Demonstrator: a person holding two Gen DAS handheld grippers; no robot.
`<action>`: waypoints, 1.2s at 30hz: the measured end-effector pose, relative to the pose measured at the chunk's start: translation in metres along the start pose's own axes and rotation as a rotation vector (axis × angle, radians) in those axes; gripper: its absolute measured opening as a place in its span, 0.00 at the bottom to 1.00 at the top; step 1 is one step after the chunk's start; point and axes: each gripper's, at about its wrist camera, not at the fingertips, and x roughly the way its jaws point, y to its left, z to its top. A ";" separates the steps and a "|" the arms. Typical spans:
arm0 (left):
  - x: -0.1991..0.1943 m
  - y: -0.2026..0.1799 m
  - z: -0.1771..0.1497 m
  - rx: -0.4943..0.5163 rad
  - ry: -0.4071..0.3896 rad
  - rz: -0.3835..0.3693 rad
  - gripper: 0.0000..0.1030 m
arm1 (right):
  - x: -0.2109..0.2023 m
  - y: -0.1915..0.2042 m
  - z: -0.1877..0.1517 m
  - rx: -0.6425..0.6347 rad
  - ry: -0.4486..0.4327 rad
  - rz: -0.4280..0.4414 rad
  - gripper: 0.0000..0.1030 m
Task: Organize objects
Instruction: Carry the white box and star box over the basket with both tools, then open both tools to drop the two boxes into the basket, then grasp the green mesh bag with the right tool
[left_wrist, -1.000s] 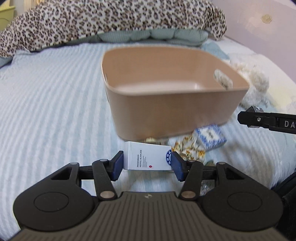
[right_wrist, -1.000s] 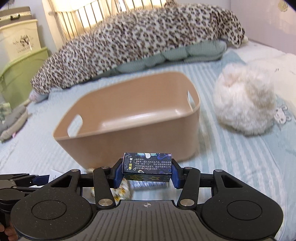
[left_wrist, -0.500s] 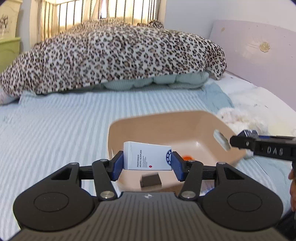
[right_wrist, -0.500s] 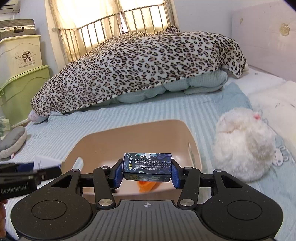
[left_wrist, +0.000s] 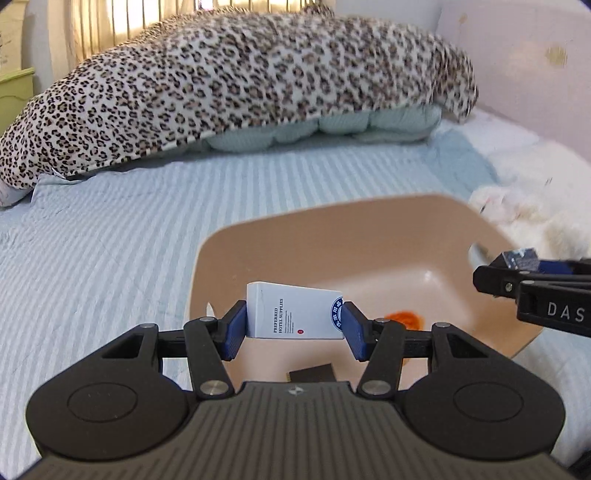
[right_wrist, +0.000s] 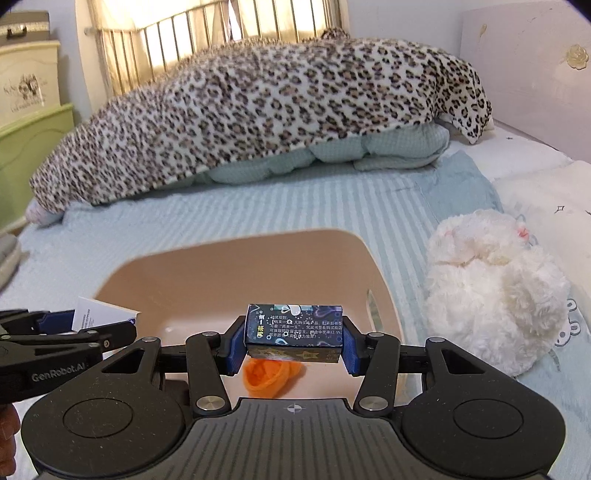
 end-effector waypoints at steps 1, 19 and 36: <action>0.005 -0.001 -0.002 0.007 0.014 0.003 0.54 | 0.004 0.001 -0.001 -0.006 0.014 -0.007 0.46; -0.018 0.010 -0.009 -0.030 0.056 0.005 0.76 | -0.014 0.001 -0.012 -0.012 0.043 0.000 0.73; -0.075 0.028 -0.072 -0.002 0.071 0.041 0.82 | -0.049 0.019 -0.090 -0.063 0.206 0.034 0.80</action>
